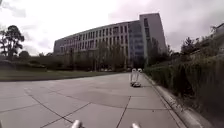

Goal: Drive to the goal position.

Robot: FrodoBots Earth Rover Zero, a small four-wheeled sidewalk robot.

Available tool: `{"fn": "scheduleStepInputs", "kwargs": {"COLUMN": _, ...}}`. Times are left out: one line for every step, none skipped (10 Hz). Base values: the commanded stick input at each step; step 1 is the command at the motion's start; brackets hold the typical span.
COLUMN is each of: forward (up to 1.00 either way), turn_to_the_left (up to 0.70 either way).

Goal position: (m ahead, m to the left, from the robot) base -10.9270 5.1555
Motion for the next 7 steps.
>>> {"fn": "scheduleStepInputs", "kwargs": {"forward": 0.0, "turn_to_the_left": 0.0}}
{"fn": "scheduleStepInputs", "kwargs": {"forward": 0.0, "turn_to_the_left": 0.0}}
{"fn": "scheduleStepInputs", "kwargs": {"forward": 0.0, "turn_to_the_left": 0.0}}
{"fn": "scheduleStepInputs", "kwargs": {"forward": 0.01, "turn_to_the_left": 0.0}}
{"fn": "scheduleStepInputs", "kwargs": {"forward": 0.01, "turn_to_the_left": 0.0}}
{"fn": "scheduleStepInputs", "kwargs": {"forward": 0.02, "turn_to_the_left": 0.0}}
{"fn": "scheduleStepInputs", "kwargs": {"forward": 0.03, "turn_to_the_left": 0.0}}
